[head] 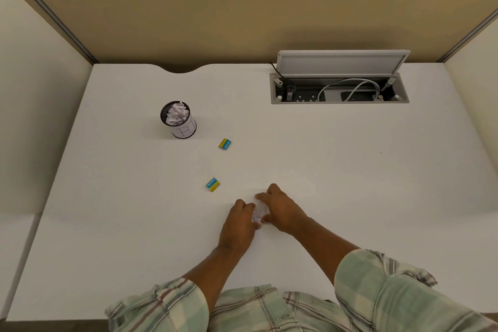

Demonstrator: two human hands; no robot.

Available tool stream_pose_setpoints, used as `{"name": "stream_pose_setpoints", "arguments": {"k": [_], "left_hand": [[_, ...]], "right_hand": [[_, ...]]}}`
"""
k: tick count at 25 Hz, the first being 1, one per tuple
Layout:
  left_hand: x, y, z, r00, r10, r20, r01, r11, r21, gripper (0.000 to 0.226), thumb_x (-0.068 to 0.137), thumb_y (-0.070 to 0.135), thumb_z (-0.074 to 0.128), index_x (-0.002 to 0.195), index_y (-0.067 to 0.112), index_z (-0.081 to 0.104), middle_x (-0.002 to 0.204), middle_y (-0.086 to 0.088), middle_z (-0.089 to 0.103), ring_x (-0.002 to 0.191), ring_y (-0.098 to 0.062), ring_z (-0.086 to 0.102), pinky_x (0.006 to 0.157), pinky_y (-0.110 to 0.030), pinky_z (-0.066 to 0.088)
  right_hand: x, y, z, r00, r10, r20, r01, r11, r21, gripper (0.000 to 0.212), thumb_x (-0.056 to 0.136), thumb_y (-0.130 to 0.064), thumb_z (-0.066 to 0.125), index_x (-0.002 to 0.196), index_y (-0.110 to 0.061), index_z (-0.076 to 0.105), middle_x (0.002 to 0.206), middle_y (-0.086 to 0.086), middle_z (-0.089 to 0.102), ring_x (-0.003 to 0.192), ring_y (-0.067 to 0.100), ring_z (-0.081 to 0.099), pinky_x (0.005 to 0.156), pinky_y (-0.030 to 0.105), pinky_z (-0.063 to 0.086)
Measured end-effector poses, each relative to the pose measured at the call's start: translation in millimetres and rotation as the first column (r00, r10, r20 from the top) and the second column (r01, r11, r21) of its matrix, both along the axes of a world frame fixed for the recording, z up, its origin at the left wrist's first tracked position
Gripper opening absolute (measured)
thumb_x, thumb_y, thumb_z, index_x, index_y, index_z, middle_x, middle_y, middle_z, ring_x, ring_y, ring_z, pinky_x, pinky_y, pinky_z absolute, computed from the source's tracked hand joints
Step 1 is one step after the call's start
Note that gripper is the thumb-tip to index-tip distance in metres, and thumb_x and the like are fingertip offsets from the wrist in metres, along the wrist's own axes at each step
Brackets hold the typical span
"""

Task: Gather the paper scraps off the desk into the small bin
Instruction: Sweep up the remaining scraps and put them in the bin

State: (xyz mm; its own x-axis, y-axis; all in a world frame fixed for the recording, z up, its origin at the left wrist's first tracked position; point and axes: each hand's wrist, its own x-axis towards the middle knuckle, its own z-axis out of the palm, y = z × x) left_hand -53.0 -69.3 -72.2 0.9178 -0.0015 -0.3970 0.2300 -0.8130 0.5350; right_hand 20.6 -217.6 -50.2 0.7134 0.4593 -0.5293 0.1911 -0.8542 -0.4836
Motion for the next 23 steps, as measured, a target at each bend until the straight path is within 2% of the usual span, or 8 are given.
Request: {"name": "stream_pose_setpoints", "arguments": {"k": [2, 4, 6, 9, 13, 15, 18, 23], "left_hand": [[1, 2, 0, 0.999, 0.045, 0.002, -0.045, 0.999, -0.022, 0.019, 0.1, 0.025, 0.061, 0.111, 0.01, 0.059, 0.101, 0.0, 0.06, 0.09, -0.013, 0.06, 0.071, -0.009, 0.051], [2, 4, -1, 0.998, 0.054, 0.028, -0.055, 0.998, 0.027, 0.018, 0.101, 0.024, 0.058, 0.106, 0.007, 0.061, 0.09, 0.009, 0.055, 0.086, -0.01, 0.055, 0.065, -0.002, 0.045], [2, 3, -2, 0.997, 0.07, 0.04, -0.07, 0.997, -0.014, 0.014, 0.099, 0.022, 0.057, 0.104, 0.012, 0.066, 0.09, 0.012, 0.051, 0.084, -0.005, 0.05, 0.066, -0.001, 0.042], [4, -1, -4, 0.996, 0.083, 0.042, -0.082, 0.997, -0.012, 0.02, 0.101, 0.023, 0.056, 0.106, 0.013, 0.073, 0.099, 0.0, 0.066, 0.088, -0.009, 0.057, 0.073, -0.008, 0.041], [14, -1, 5, 0.994, 0.102, -0.046, -0.102, 0.995, -0.007, 0.024, 0.101, 0.022, 0.057, 0.1, 0.01, 0.077, 0.096, -0.009, 0.073, 0.087, -0.017, 0.066, 0.079, -0.024, 0.052], [18, 2, 9, 0.991, 0.112, -0.074, -0.114, 0.993, -0.026, 0.019, 0.099, 0.019, 0.062, 0.099, 0.01, 0.078, 0.094, -0.008, 0.075, 0.083, -0.016, 0.067, 0.076, -0.023, 0.052], [17, 9, 15, 0.99, 0.12, -0.076, -0.125, 0.99, -0.071, 0.013, 0.094, 0.017, 0.068, 0.093, 0.01, 0.079, 0.089, -0.006, 0.076, 0.08, -0.016, 0.068, 0.072, -0.021, 0.053], [17, 33, 29, 0.984, 0.181, -0.004, -0.18, 0.974, -0.14, 0.007, 0.089, 0.017, 0.073, 0.085, 0.015, 0.079, 0.082, 0.003, 0.074, 0.07, -0.007, 0.062, 0.062, -0.006, 0.044]], "right_hand": [[-4, 6, -2, 0.994, 0.055, 0.09, -0.054, 0.998, -0.018, 0.036, 0.09, -0.021, 0.071, 0.125, -0.016, 0.064, 0.116, 0.006, 0.05, 0.097, 0.022, 0.058, 0.082, 0.031, 0.054], [-9, 11, -4, 0.984, 0.088, 0.157, -0.085, 0.996, -0.028, 0.015, 0.095, -0.02, 0.062, 0.108, -0.015, 0.068, 0.106, 0.004, 0.051, 0.086, 0.018, 0.055, 0.068, 0.025, 0.045], [-14, 12, -7, 0.978, 0.091, 0.187, -0.085, 0.996, -0.039, 0.014, 0.097, -0.018, 0.056, 0.101, -0.013, 0.068, 0.101, 0.004, 0.052, 0.081, 0.017, 0.052, 0.065, 0.023, 0.037], [-17, 16, -9, 0.981, 0.072, 0.178, -0.059, 0.995, -0.077, 0.016, 0.097, -0.009, 0.054, 0.096, -0.01, 0.07, 0.1, 0.007, 0.058, 0.082, 0.02, 0.058, 0.067, 0.023, 0.04], [-9, 20, -5, 0.994, -0.068, 0.083, 0.075, 0.993, -0.091, 0.018, 0.091, -0.003, 0.059, 0.093, -0.009, 0.076, 0.096, 0.008, 0.071, 0.087, 0.023, 0.069, 0.073, 0.028, 0.054], [-6, 18, -4, 0.979, -0.206, 0.007, 0.206, 0.978, -0.031, 0.013, 0.087, -0.004, 0.066, 0.087, -0.009, 0.078, 0.09, 0.004, 0.076, 0.082, 0.019, 0.072, 0.075, 0.028, 0.059], [-8, 13, 0, 0.913, -0.388, -0.126, 0.4, 0.912, 0.091, 0.005, 0.08, -0.007, 0.078, 0.076, -0.011, 0.08, 0.076, 0.001, 0.077, 0.068, 0.011, 0.071, 0.064, 0.021, 0.057], [-13, 18, 13, 0.718, -0.575, -0.392, 0.68, 0.698, 0.223, 0.009, 0.072, -0.002, 0.087, 0.073, -0.006, 0.078, 0.074, 0.011, 0.077, 0.061, 0.016, 0.072, 0.061, 0.025, 0.058]]}}
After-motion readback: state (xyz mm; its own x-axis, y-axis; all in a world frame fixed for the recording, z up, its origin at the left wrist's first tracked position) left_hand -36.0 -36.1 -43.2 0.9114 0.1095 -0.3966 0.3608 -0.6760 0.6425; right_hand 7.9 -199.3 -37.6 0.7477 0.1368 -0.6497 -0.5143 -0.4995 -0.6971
